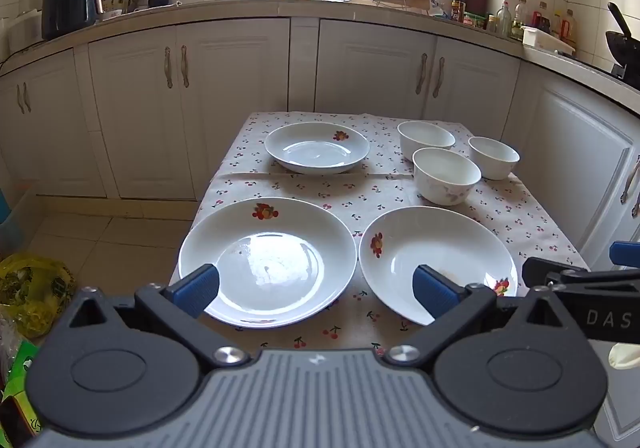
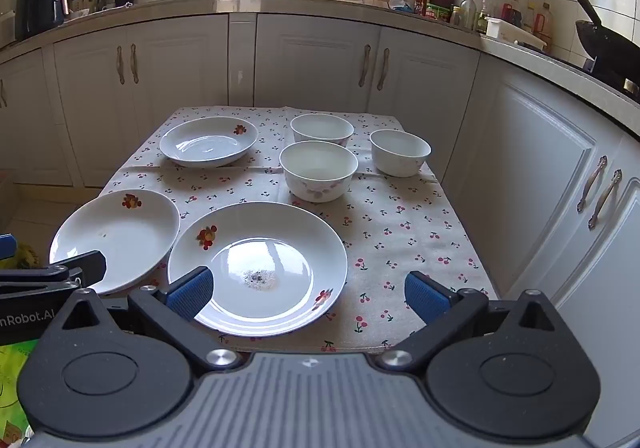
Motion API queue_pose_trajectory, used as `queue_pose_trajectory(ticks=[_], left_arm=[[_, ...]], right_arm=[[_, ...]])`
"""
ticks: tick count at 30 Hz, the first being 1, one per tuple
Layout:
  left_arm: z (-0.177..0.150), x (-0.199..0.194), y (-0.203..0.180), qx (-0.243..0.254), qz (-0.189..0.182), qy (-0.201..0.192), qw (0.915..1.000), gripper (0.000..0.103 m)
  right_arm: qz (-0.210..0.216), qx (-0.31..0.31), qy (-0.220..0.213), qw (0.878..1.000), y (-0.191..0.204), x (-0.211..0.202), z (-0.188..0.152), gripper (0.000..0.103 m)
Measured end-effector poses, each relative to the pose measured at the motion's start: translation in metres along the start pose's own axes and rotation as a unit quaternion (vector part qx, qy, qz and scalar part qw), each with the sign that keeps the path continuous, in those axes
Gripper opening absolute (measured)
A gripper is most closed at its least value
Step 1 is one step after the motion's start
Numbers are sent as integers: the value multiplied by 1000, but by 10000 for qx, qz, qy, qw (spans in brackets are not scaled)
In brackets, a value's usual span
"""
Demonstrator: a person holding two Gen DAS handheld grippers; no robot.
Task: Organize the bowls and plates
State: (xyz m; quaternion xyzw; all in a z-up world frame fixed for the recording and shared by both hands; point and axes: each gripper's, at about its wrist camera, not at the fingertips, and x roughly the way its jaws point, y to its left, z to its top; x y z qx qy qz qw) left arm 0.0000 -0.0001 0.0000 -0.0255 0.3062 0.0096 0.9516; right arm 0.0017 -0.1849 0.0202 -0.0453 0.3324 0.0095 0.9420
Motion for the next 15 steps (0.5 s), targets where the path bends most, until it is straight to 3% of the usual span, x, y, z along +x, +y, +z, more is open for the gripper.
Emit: queue_pose_trajectory(ticks=[15], left_arm=[[1,-3,0,-21,-54,-32,10000,102]], right_arm=[[18,7,-20,10000,0,0,1,103]])
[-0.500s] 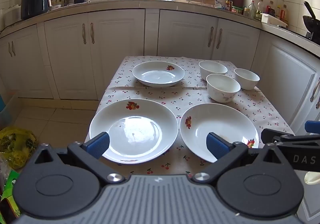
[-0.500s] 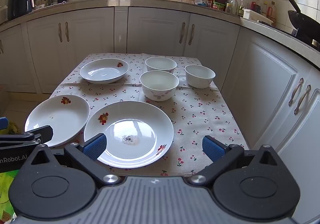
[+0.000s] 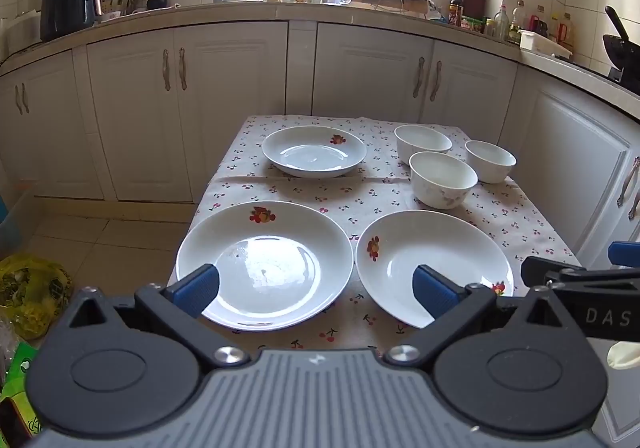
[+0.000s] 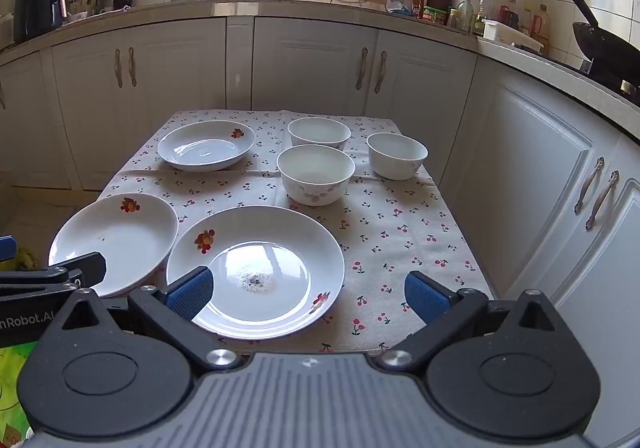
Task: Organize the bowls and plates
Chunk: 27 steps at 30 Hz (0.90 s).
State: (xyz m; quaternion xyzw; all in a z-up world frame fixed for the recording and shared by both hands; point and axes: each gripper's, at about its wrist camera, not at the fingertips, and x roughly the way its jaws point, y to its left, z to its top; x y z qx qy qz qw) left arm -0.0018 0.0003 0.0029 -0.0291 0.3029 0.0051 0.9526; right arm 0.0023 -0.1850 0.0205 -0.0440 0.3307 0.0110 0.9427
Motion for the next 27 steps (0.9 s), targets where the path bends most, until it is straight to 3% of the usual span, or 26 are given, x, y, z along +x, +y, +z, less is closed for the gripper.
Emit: queue_pose_trajectory(ticks=[27], left_arm=[[1,-1,-1,-12,-23,-35,10000,102]], right_arm=[[-89,20,-84,9999,1,-4,-1,103]])
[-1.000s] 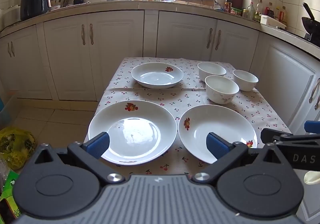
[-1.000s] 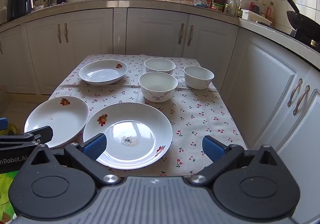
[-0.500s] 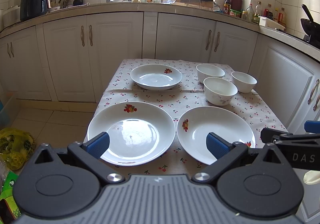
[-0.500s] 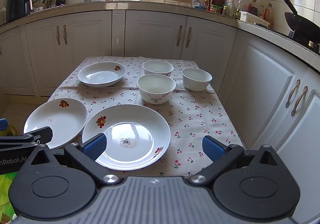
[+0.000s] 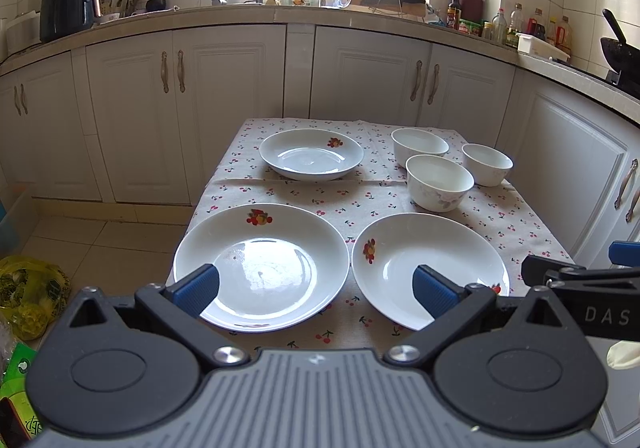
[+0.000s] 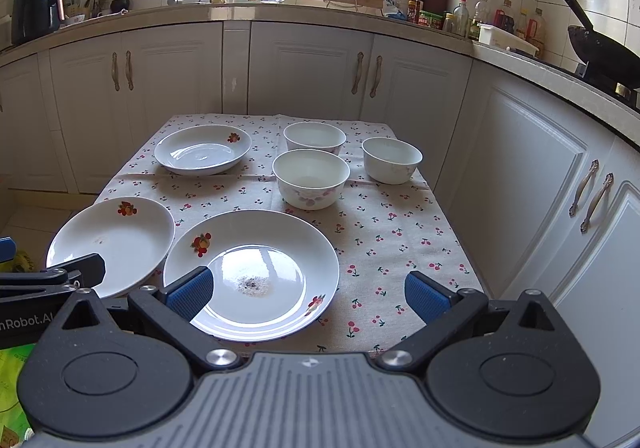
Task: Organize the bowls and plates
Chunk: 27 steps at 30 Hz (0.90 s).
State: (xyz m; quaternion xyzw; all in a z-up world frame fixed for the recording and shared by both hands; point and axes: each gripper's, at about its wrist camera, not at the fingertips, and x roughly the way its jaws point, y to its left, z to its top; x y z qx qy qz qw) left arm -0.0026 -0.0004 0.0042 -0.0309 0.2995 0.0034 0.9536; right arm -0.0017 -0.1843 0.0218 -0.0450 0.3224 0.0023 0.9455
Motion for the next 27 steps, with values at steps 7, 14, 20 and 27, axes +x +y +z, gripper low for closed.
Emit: queue_pose_trajectory(ticks=[7,14,20,27], left_arm=[[1,-1,-1,2,-10,-5,10000,102],[1,-2,-1,2,-18,-12,10000,102],[1,-2,-1,1,-17,-16,10000,102],[1,-2,-2,-4,-21,-12,10000,102]], right_arm=[[-5,9,-8,10000,0,-1,0,103],[-20,15,-13,10000,-1,-1,0,103],[-24,12,-18,10000,-1,-1,1,103],[-26,11,-19,10000,-1,-1,1,103]])
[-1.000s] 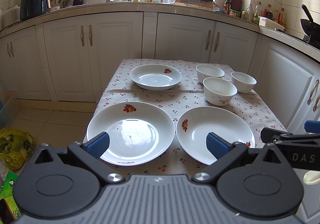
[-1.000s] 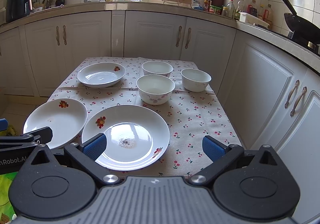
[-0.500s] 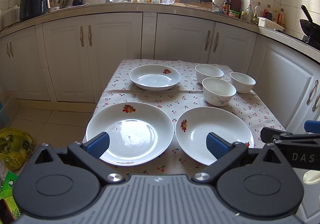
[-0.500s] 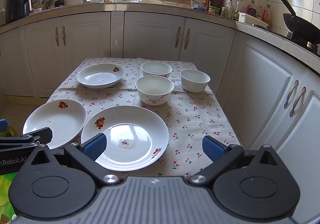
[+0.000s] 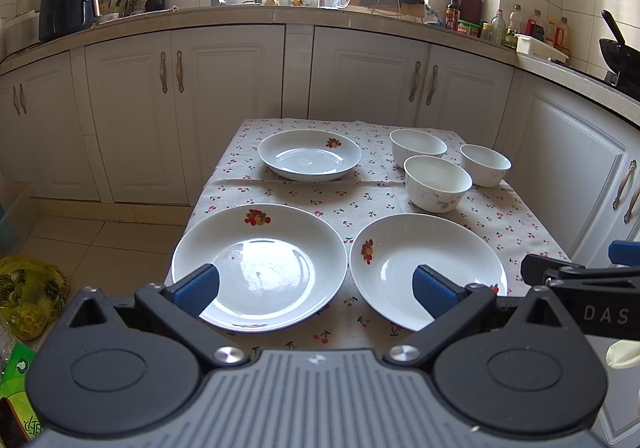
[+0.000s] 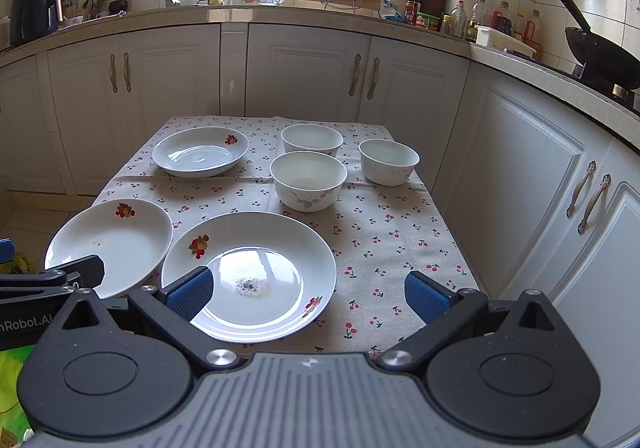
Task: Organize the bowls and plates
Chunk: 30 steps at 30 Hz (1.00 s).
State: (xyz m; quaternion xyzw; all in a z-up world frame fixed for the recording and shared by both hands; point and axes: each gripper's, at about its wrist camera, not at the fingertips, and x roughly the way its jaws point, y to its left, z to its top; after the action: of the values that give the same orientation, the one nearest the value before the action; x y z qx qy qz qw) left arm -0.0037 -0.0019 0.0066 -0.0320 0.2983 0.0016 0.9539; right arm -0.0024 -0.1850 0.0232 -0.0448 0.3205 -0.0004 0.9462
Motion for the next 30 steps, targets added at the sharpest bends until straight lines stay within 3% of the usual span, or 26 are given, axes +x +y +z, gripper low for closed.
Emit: queue_pose_trajectory(ticks=[20,30], left_arm=[[0,-1,-3,28,-72,-29,10000,102],[5,7,2,123,-361,-123,9992,102]], right_arm=[[-60,5,-16,10000,-2,2,1,103],[61,16,-14,10000,-3,10,9,103]])
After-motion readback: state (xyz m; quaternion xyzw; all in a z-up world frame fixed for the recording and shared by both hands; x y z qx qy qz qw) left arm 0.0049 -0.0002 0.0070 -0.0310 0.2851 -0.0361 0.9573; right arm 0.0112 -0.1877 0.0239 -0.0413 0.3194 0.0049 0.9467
